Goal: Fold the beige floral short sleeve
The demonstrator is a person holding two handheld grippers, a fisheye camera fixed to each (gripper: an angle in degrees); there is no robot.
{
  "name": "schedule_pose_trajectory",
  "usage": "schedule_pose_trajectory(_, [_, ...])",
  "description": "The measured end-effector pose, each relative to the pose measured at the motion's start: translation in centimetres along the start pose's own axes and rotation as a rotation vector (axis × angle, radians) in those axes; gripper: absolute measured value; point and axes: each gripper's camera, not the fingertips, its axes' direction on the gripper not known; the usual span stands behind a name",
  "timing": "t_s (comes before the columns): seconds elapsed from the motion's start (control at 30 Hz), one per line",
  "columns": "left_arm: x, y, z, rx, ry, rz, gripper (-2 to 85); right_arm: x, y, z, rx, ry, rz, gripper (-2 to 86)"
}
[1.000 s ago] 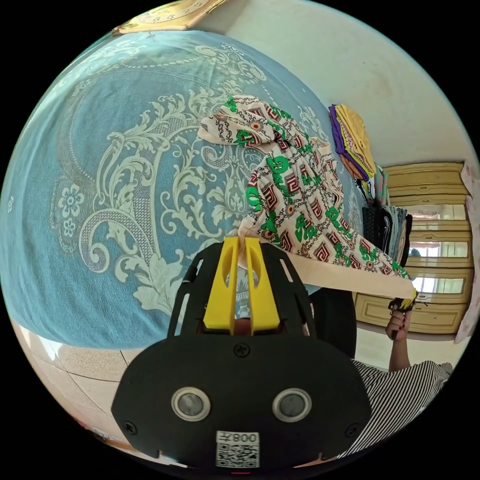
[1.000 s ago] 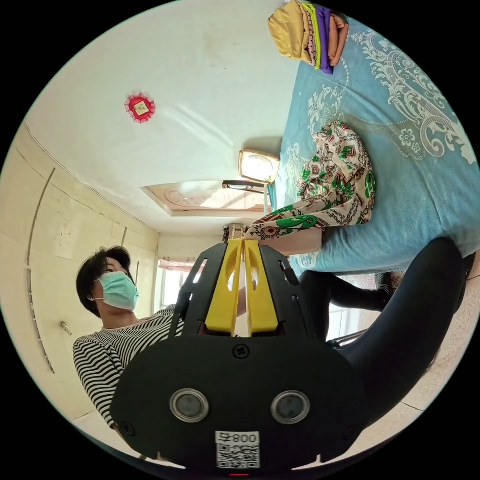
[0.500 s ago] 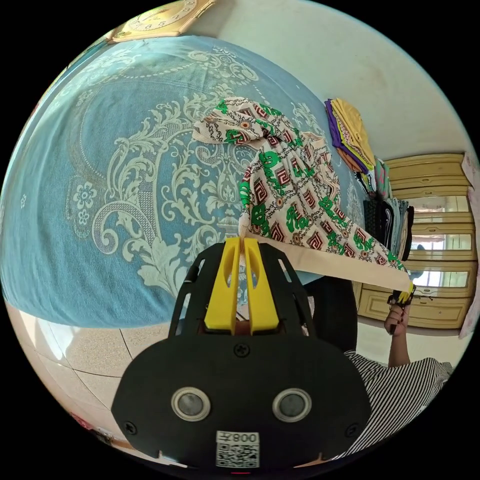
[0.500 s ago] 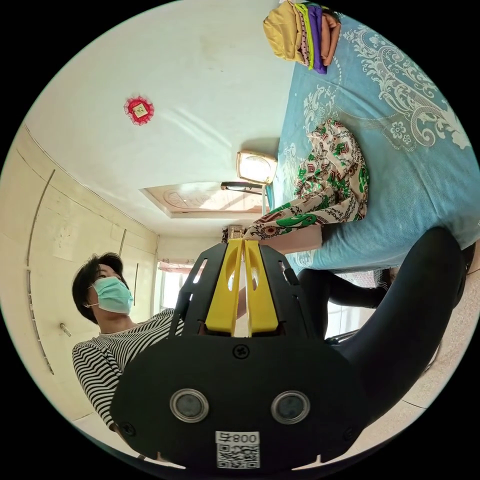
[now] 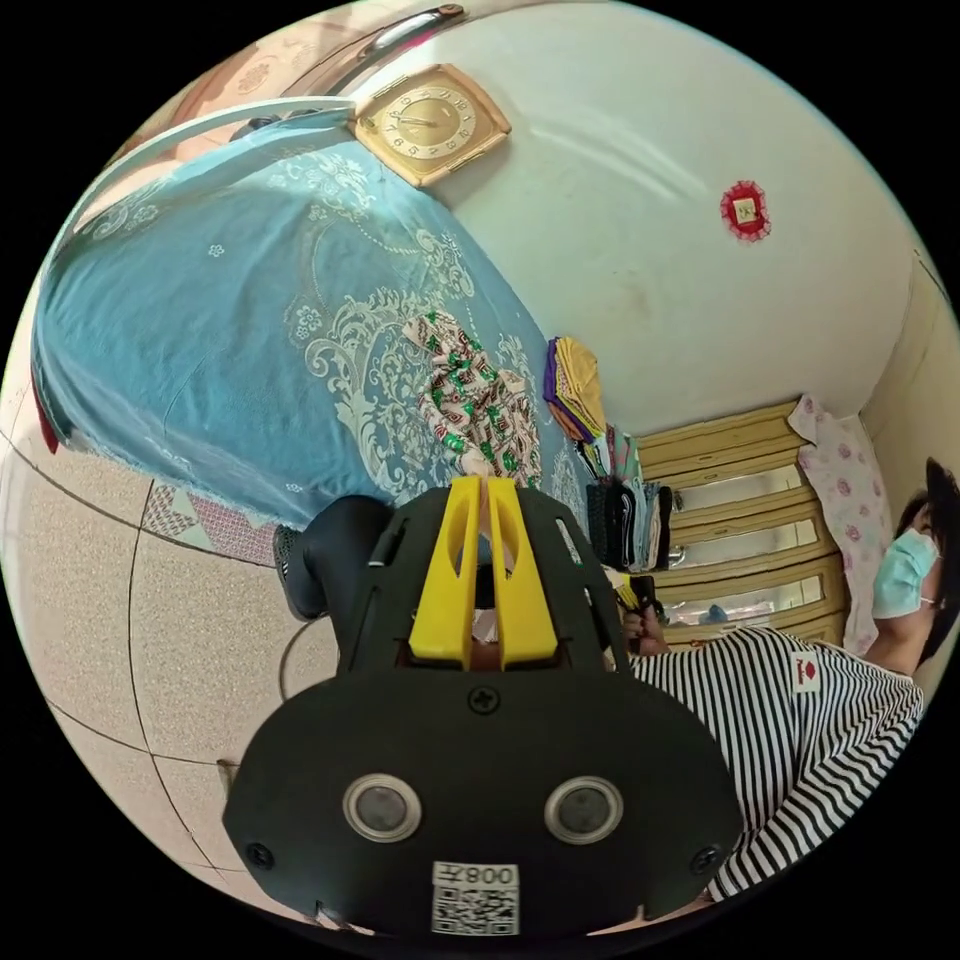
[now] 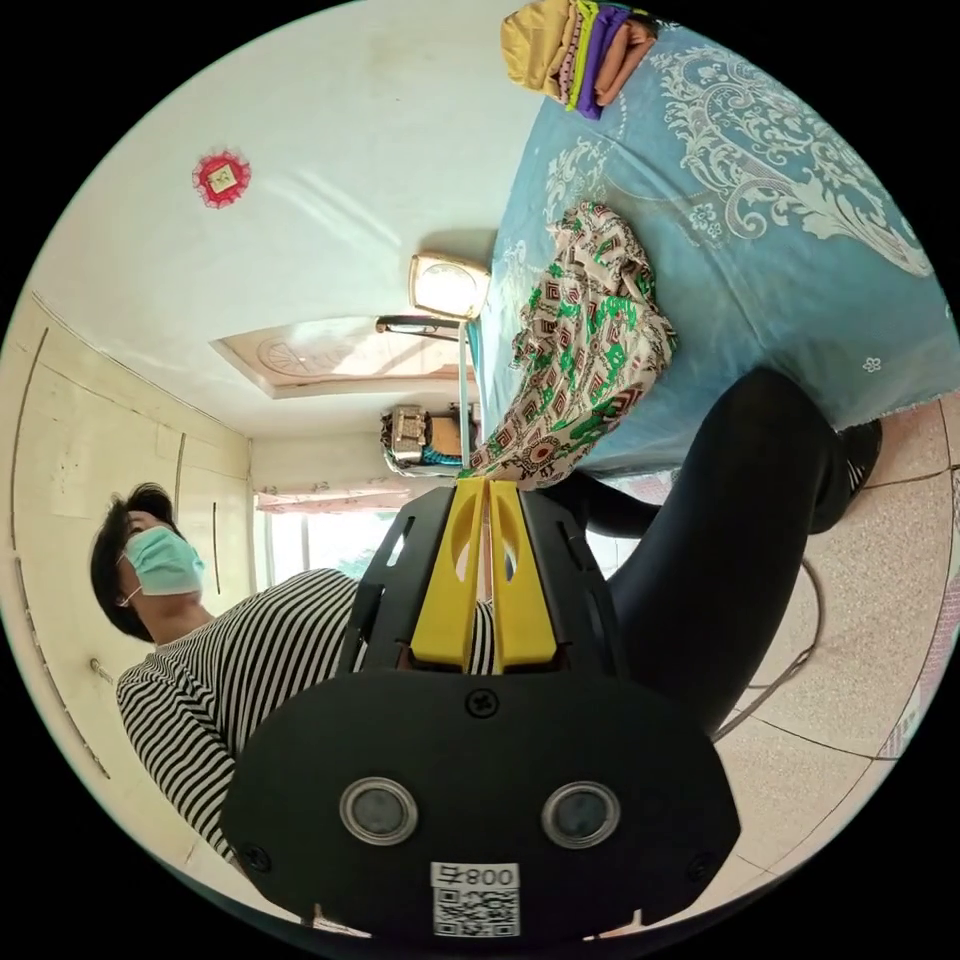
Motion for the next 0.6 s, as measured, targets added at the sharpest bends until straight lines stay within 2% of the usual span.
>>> schedule_pose_trajectory(0.17, [2.9, -9.7, 1.8, 0.055, 0.043, 0.041, 1.0, -3.2, -10.7, 2.6, -0.042, 0.066, -0.083, 0.3])
schedule_pose_trajectory(0.27, [10.1, -16.6, -1.7, 0.203, 0.1, 0.168, 1.0, -13.4, -18.4, 3.5, -0.029, 0.11, -0.309, 0.3])
schedule_pose_trajectory(0.33, [15.6, -19.3, -5.1, 0.285, 0.079, 0.303, 1.0, -24.1, -21.5, 3.6, 0.007, 0.155, -0.542, 0.3])
schedule_pose_trajectory(0.43, [22.9, -20.5, -10.7, 0.399, 0.016, 0.489, 1.1, -34.3, -21.9, 2.9, 0.058, 0.191, -0.745, 0.2])
schedule_pose_trajectory(0.6, [26.5, -17.3, -17.2, 0.501, 0.023, 0.634, 1.1, -39.6, -19.8, 1.4, 0.11, 0.193, -0.86, 0.3])
